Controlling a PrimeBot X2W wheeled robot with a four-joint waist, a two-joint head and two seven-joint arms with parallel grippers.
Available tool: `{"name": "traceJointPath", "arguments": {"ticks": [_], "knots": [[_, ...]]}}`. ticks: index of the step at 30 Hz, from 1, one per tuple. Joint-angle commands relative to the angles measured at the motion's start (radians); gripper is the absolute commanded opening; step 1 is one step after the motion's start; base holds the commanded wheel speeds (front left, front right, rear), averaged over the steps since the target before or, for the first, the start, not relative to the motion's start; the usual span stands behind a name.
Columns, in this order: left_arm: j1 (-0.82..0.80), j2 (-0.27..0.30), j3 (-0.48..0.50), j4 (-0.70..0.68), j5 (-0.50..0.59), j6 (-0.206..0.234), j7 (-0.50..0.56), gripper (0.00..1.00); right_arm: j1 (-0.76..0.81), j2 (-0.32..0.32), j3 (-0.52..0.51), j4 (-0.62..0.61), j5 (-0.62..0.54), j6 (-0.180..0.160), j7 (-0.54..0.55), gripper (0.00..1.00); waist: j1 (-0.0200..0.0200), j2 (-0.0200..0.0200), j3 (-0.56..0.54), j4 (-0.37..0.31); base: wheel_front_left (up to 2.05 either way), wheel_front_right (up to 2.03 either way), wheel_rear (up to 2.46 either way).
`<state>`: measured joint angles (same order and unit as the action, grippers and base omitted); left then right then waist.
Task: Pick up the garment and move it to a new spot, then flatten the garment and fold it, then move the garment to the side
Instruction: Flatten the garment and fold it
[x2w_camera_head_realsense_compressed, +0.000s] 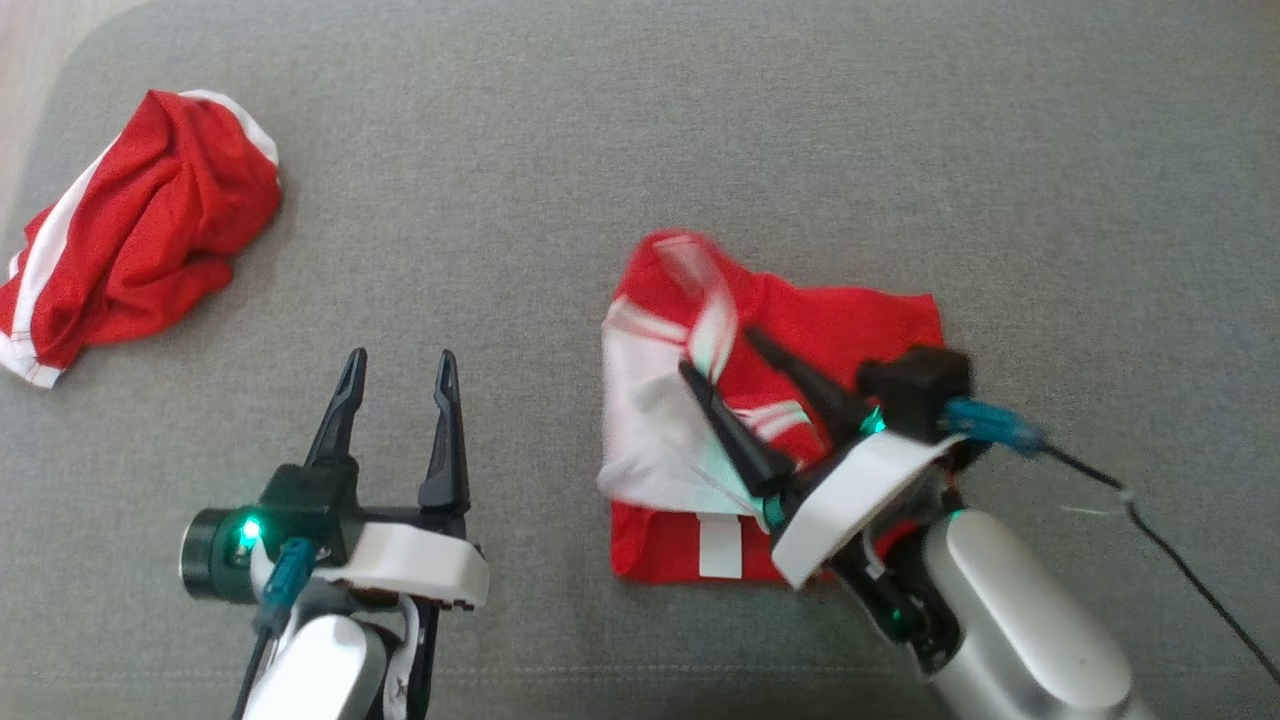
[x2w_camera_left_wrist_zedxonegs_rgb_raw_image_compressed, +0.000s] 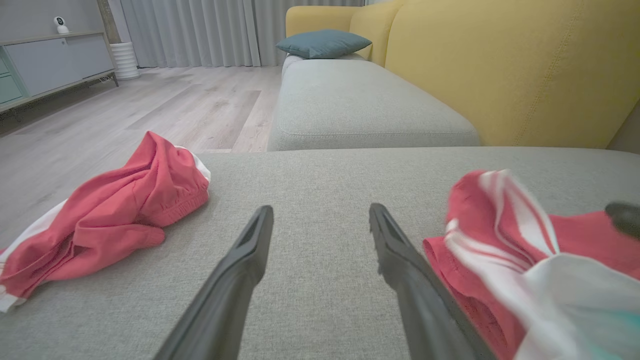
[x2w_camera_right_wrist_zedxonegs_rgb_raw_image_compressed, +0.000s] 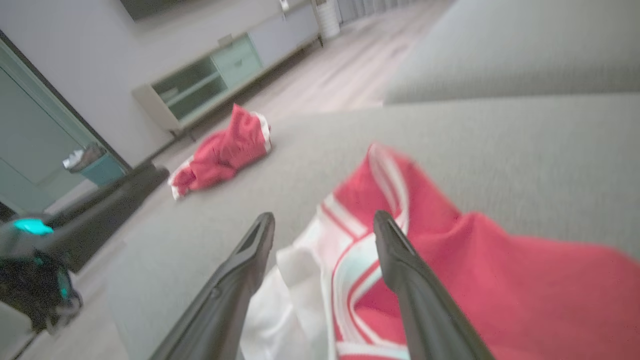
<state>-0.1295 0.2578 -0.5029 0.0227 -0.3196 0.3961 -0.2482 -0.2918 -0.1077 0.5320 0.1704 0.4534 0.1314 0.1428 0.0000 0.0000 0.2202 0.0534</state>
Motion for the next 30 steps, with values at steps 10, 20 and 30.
{"name": "traceJointPath", "arguments": {"ticks": [10,20,30], "knots": [[-0.039,0.027,0.049,-0.024,0.006,0.013,-0.011,1.00,0.045,-0.063,-0.210,-0.233,-0.073,-0.001,-0.198,1.00,0.0000,0.0000,-0.019,-0.037,0.00,0.00,0.00],[-0.017,0.058,0.057,-0.046,0.018,0.029,-0.010,1.00,0.280,-0.089,-0.518,-0.307,-0.142,-0.001,-0.146,1.00,0.0000,0.0000,-0.043,-0.072,0.00,0.00,0.00],[-0.002,0.080,0.051,-0.066,0.022,0.034,0.009,1.00,0.342,-0.062,-0.503,-0.334,-0.144,-0.001,-0.131,1.00,0.0000,0.0000,-0.048,-0.088,0.00,0.00,0.00]]}}
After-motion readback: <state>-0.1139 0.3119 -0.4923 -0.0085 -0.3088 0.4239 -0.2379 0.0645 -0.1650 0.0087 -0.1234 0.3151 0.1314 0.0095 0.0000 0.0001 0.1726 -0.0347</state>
